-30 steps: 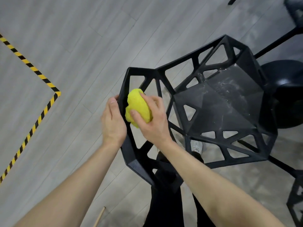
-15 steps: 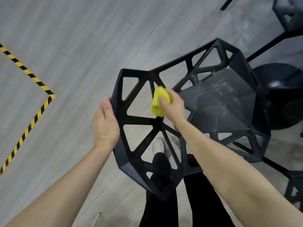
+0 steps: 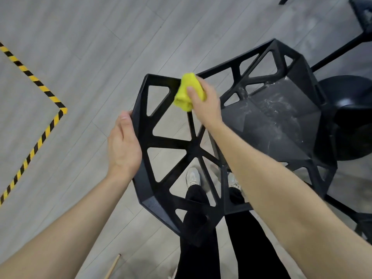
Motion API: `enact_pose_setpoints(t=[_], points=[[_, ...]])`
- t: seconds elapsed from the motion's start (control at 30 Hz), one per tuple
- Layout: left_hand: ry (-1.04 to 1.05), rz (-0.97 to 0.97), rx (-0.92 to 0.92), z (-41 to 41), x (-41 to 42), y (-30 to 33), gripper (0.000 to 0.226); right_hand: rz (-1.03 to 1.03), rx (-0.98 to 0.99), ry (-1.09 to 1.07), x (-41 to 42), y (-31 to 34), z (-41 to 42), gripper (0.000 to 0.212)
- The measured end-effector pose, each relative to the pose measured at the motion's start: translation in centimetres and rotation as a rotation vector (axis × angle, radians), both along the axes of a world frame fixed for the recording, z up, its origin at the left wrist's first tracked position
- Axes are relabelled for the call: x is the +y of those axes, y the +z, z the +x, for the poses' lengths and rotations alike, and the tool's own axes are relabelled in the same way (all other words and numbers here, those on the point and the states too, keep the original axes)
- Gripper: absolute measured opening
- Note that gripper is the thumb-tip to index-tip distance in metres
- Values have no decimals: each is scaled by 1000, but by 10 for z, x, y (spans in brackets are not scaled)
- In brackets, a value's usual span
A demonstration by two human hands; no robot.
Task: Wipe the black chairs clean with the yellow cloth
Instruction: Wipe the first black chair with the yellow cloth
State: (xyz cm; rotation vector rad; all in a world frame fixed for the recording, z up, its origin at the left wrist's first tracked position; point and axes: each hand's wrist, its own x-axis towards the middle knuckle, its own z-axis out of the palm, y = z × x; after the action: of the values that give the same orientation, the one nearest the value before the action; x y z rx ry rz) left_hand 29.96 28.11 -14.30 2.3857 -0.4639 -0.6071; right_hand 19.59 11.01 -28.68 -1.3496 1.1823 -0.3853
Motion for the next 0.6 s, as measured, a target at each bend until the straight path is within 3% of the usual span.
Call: enact_pose_setpoints(t=[0.13,0.23,0.37,0.43,0.53,0.6], points=[[4,-9,5,0,-1,0,56,-9,33,116,9,3,-6,56],[2,-10,-2,0,-1,0,59,201,69,283,49,-21,-85,45],[5,-24,-1,-1,-2,0,58,325,166,97,91,-18,-114,45],[7,-19,11,0,0,-1,58,277,97,41,116,8,-95,51],[27,-16,17,-1,-1,0,57,153,-123,208,147,51,-89,45],[25,-2,18,-3,-2,2,57,102,-127,208,138,39,-92,41]])
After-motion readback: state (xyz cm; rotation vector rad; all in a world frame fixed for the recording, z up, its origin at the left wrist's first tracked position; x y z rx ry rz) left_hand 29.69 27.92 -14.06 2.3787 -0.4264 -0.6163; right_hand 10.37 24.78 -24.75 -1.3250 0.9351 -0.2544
